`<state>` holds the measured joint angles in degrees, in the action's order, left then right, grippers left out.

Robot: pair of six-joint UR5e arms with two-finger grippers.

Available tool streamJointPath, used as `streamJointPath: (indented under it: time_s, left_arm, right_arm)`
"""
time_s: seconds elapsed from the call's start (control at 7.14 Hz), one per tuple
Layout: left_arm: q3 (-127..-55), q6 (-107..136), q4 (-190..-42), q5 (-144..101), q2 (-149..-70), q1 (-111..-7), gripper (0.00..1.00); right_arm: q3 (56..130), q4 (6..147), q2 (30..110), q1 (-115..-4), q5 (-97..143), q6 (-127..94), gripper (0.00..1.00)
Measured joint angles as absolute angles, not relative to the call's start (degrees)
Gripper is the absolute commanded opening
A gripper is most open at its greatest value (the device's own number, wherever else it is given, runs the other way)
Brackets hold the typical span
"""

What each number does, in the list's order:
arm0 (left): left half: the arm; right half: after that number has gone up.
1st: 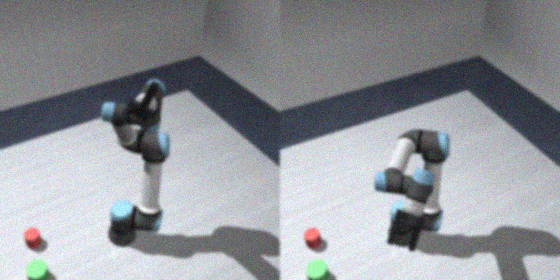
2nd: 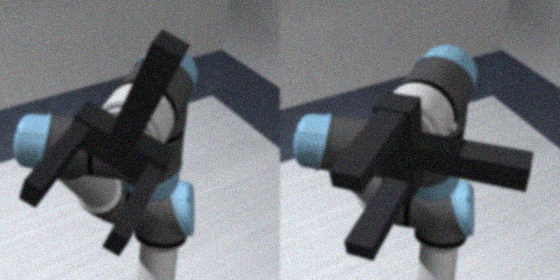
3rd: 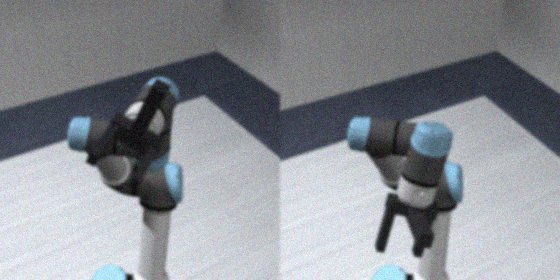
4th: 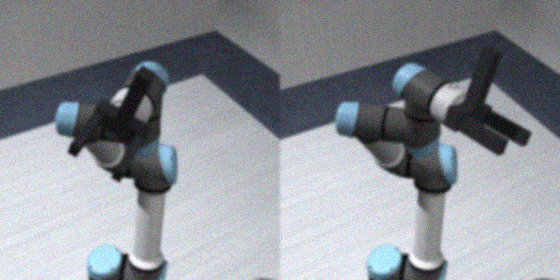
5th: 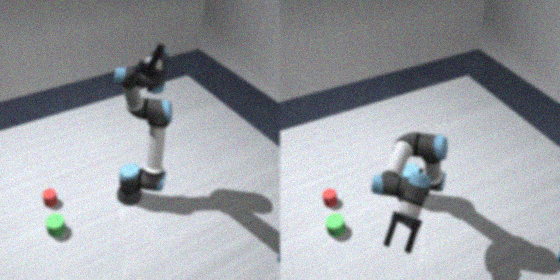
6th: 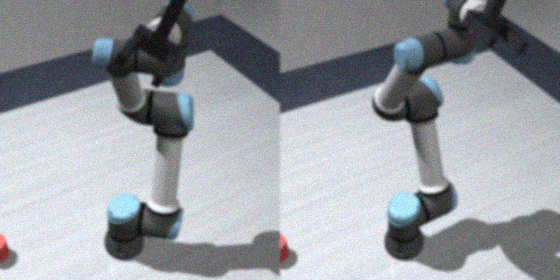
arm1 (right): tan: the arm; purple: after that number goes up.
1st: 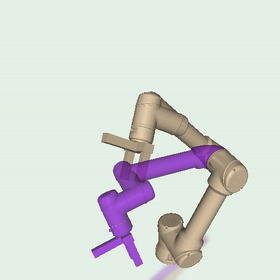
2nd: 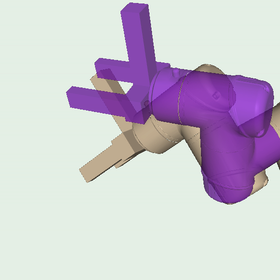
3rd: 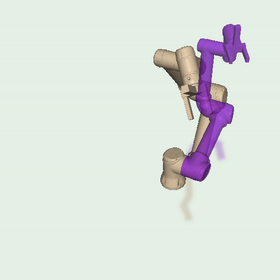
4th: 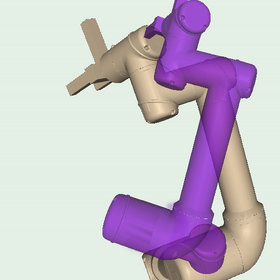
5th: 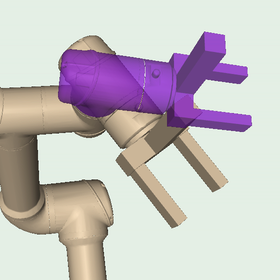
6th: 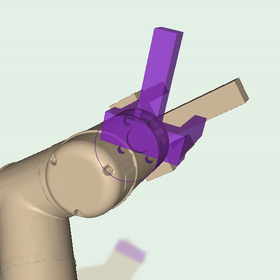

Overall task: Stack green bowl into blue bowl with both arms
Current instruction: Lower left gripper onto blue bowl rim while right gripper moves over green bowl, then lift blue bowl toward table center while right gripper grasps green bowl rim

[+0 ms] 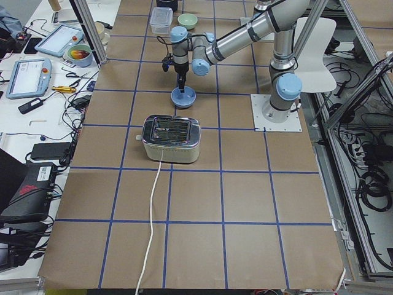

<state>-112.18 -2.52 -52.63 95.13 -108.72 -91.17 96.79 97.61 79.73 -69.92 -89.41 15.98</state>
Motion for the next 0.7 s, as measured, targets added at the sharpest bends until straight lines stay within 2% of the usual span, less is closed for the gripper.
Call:
streamJointPath:
  time_s: [0.42,0.7]
  left_arm:
    - [-110.25,-2.15,-52.09,94.73,-109.41,-91.57,0.07]
    - [-104.02,0.61,-52.56,92.05,-109.34,-95.45,0.08]
  right_arm:
    - [107.25,112.2,76.3,-67.76,-88.1,18.0,1.0]
    - [109.68,115.27,74.01,-66.28,-87.96,19.77,0.99]
